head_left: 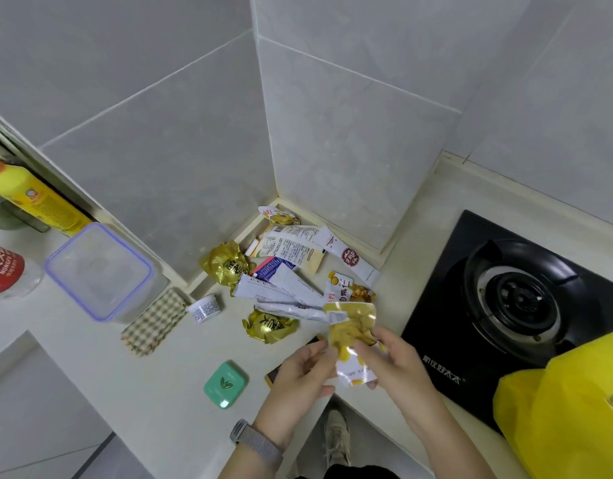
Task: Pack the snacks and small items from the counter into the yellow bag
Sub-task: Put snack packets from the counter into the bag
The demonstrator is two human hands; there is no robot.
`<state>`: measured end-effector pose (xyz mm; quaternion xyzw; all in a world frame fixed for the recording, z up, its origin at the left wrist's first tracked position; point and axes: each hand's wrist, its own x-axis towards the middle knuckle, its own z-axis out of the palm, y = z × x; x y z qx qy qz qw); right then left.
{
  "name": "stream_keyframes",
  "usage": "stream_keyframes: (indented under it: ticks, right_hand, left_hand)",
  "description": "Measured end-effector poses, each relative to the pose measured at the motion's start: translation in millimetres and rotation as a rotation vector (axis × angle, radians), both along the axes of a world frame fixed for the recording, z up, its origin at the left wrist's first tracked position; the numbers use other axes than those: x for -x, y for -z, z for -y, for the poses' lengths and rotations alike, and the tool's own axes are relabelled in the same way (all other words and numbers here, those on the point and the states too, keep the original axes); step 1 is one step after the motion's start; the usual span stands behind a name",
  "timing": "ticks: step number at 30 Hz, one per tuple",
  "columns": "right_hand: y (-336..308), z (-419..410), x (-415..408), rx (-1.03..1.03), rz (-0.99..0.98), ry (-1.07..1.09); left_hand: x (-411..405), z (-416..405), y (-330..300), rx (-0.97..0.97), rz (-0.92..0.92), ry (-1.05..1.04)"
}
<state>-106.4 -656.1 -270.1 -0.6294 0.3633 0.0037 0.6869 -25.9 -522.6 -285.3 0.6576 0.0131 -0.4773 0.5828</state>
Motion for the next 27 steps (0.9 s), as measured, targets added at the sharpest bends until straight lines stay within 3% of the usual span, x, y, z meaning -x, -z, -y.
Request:
stream_keyframes:
  ticks: [3,8,16,21,27]
  right_hand:
    - [-6.0,-10.9,-3.6,-0.068,0.037,-0.158]
    - [3.6,-4.8,-6.4,-0.092,0.002,-0.280]
    - [65.1,58.8,-51.3,0.344,-0.082,0.004]
    - [93.0,78.6,-79.7,0.684,-0.167,-0.228]
    - [101.4,78.7,-94.9,0.869,-0.301,-0.389]
  left_hand:
    - [0.6,3.1,-2.8,0.128,-0.025,-0.091]
    - [-1.6,-4.1,-1.2,0.091,0.070,-0.232]
    - [-5.5,-24.1,0.1,-0.001,-0.010,-0.397]
    - [-3.9,-31.8,-4.8,-0.011,-0.010,-0.376]
    - [-3.3,-35.6,-10.0,-0.013,-0.002,-0.362]
